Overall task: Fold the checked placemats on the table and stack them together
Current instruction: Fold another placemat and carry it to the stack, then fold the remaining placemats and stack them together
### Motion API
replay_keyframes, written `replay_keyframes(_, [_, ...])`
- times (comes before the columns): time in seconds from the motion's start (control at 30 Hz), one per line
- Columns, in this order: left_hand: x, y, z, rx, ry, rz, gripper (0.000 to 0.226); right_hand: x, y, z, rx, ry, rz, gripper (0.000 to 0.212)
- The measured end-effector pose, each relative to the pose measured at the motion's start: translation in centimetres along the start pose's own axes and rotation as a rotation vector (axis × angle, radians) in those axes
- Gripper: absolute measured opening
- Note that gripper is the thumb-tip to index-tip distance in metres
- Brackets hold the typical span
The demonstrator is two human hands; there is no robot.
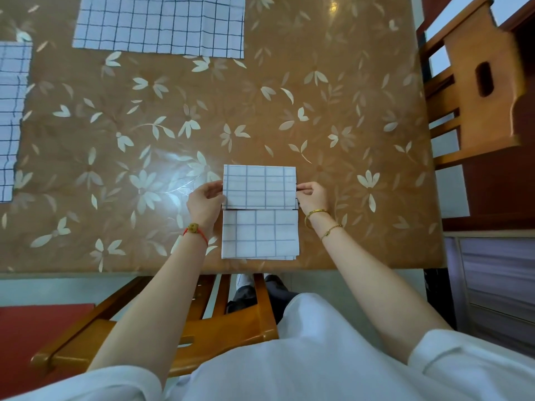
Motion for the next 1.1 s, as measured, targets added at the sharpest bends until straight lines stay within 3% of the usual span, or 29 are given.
replay_keyframes(0.2, [0.3, -1.4, -2.2, -0.035, -0.11, -0.066, 0.038, -0.8, -0.7, -0.8, -0.031, 0.062, 0.026, 0.02])
replay_keyframes(0.4, [0.4, -4.9, -5.5, -0.024, -0.327, -0.12, 0.032, -0.3, -4.1, -1.6, 0.019, 0.314, 0.054, 0.014])
replay_keyframes(0.63, [0.2, -11.1, -12.5, -0.029, -0.569, -0.15, 0.034, 1.9, -11.2, -0.3, 0.255, 0.437, 0.04, 0.015])
replay_keyframes(0.9, [5.1, -17.1, -22.9, -0.22, -0.91, -0.098, 0.035, 4.2, -23.3, 3.7, 0.589, 0.367, -0.16, 0.023])
replay_keyframes(1.1, [11.6, -20.0, -33.2, -0.364, -0.993, -0.043, 0.036, 4.1, -34.1, 9.7, 0.748, 0.306, -0.254, 0.025])
Point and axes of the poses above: each hand's wrist, its own y-axis towards the middle knuckle, its own z-axis out of the palm, x = y × z, the point moved 1 cm from there along y, towards the middle knuckle, and after that the axes turned 11 degrees about -x, right-handed, at the moved point
